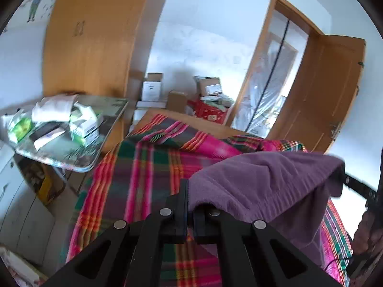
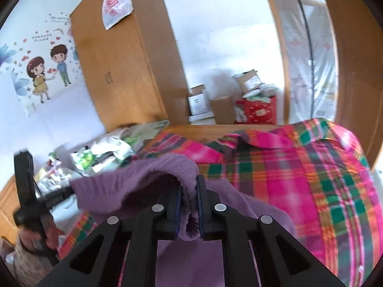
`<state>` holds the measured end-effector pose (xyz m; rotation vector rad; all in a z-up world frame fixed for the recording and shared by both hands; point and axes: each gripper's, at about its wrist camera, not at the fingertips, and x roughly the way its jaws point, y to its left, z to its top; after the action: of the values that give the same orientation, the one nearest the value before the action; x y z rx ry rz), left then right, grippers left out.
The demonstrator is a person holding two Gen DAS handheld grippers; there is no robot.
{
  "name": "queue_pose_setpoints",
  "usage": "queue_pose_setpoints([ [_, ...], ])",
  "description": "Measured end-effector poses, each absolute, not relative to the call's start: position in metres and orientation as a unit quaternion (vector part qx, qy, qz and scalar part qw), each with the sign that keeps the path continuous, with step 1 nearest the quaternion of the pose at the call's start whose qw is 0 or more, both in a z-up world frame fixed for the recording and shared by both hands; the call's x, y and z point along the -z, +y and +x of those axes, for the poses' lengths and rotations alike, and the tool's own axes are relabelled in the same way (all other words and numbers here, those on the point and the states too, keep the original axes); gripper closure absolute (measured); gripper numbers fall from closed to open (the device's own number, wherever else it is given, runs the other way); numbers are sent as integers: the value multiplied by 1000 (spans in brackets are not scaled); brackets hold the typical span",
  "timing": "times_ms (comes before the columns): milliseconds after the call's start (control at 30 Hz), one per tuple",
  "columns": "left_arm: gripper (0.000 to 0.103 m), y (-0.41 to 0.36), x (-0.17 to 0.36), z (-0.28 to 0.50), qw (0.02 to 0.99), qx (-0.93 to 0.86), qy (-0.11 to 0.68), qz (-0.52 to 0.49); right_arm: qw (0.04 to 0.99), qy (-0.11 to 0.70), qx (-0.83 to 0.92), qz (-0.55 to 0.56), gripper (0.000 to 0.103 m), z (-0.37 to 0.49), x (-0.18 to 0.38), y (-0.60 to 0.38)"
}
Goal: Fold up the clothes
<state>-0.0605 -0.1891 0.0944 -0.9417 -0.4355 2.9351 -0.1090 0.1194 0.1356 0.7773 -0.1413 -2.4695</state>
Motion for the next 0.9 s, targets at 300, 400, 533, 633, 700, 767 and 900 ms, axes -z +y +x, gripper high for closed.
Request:
queue_pose_setpoints([
  [300,100,-235,-61,-31,-43,-922,-194,-331,342,-49,881,321,92,-133,-134,56],
  [400,100,-246,-50,-21,-58,-913,-212,-344,358,-55,867,341,92,-136,-126,40],
  [533,100,-255,-36,-9,-71,-900,-233,-362,381,-48,846,371,92,-138,-114,18],
  [633,96,-257,-27,-5,-77,-888,-243,-382,386,-41,833,395,89,-138,-106,9],
  [700,94,-258,-22,-2,-74,-881,-253,-393,382,-31,831,404,87,-135,-103,7],
  [767,94,-259,-22,4,-76,-879,-257,-395,380,-23,831,406,84,-131,-103,10],
  [900,87,-260,-25,12,-84,-877,-257,-398,381,-24,833,401,78,-124,-107,22],
])
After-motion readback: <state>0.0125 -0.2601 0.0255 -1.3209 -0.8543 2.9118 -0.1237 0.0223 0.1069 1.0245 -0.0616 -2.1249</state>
